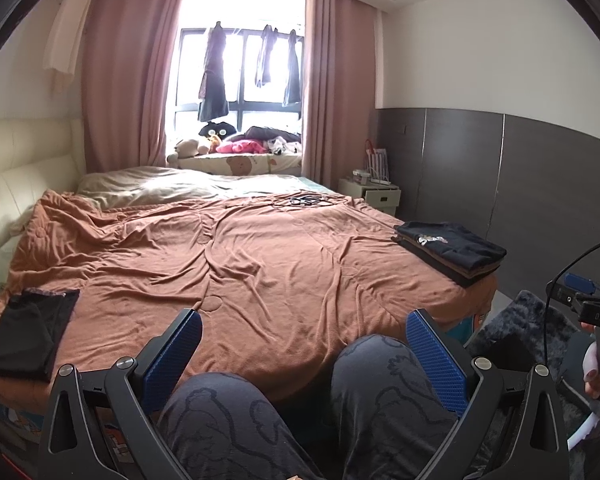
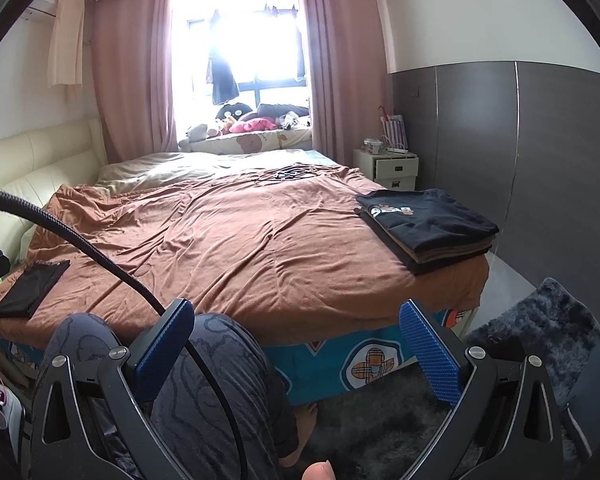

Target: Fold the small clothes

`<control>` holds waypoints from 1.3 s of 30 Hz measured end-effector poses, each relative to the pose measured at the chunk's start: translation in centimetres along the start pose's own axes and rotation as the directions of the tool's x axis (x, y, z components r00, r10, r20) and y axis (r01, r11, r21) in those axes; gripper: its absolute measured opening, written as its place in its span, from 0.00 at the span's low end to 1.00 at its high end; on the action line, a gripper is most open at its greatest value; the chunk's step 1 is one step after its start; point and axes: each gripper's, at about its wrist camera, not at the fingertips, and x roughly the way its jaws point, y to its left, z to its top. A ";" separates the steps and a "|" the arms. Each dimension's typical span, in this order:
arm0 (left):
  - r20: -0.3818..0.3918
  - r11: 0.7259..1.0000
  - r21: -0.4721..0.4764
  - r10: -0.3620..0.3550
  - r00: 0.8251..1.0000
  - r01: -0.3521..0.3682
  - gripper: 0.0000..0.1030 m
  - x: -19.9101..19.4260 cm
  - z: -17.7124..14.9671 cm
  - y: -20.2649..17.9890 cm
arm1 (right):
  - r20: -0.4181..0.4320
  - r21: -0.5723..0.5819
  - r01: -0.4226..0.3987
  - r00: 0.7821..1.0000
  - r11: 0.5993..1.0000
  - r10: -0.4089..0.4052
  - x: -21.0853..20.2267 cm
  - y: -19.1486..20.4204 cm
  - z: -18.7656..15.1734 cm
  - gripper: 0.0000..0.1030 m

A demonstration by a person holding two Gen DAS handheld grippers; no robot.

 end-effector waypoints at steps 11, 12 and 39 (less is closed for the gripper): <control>0.001 1.000 0.004 0.003 1.000 -0.003 1.00 -0.2 0.1 -0.2 | -0.006 0.001 0.002 1.000 1.000 -0.002 -0.1 -0.5 0.0 1.00; 0.001 1.000 0.005 0.005 1.000 -0.005 1.00 -0.2 0.0 -0.2 | -0.005 0.001 0.003 1.000 1.000 -0.003 -0.1 -0.5 0.1 1.00; 0.030 1.000 0.011 0.008 1.000 -0.008 1.00 -1.7 -0.3 -0.7 | 0.004 -0.014 0.007 1.000 1.000 -0.007 -0.6 -1.3 -0.2 1.00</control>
